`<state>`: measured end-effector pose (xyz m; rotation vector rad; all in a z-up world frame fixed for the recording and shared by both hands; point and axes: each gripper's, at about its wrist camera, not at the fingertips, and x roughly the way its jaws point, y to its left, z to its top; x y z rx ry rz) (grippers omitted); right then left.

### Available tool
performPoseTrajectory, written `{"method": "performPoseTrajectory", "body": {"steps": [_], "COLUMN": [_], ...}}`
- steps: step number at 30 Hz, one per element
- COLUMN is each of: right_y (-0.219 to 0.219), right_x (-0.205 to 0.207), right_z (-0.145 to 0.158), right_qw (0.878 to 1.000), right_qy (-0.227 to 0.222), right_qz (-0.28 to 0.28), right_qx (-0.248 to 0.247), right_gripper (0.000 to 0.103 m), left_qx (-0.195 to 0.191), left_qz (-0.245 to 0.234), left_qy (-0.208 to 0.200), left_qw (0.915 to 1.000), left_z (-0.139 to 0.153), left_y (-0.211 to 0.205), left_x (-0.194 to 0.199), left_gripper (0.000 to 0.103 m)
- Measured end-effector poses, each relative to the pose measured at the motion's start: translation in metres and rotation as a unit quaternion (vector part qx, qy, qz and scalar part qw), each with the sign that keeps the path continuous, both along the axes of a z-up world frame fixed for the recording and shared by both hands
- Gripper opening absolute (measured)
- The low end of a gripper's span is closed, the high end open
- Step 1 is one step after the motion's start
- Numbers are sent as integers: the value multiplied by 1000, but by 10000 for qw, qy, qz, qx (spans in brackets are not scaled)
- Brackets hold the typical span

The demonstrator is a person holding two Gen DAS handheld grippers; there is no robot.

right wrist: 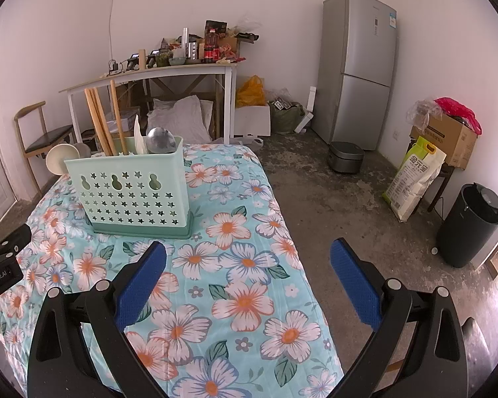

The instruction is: Organize utensils

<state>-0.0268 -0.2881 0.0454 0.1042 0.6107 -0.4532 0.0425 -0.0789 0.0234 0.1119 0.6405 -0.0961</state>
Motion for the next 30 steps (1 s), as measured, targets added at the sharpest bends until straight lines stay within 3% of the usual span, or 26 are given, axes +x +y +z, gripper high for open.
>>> {"method": "performPoseTrajectory", "body": {"steps": [30], "right_y": [1], "right_x": [1], "right_z": [3], "right_qw": [10000], "right_qy": [-18], "right_qz": [16], "right_qx": [-8], "right_gripper": [96], "left_qx": [-9], "left_qz": [10], "left_qy": [-2], "left_qw": [10000], "left_z": [1], "left_y": [0], "left_x": [-1], "left_gripper": [95]}}
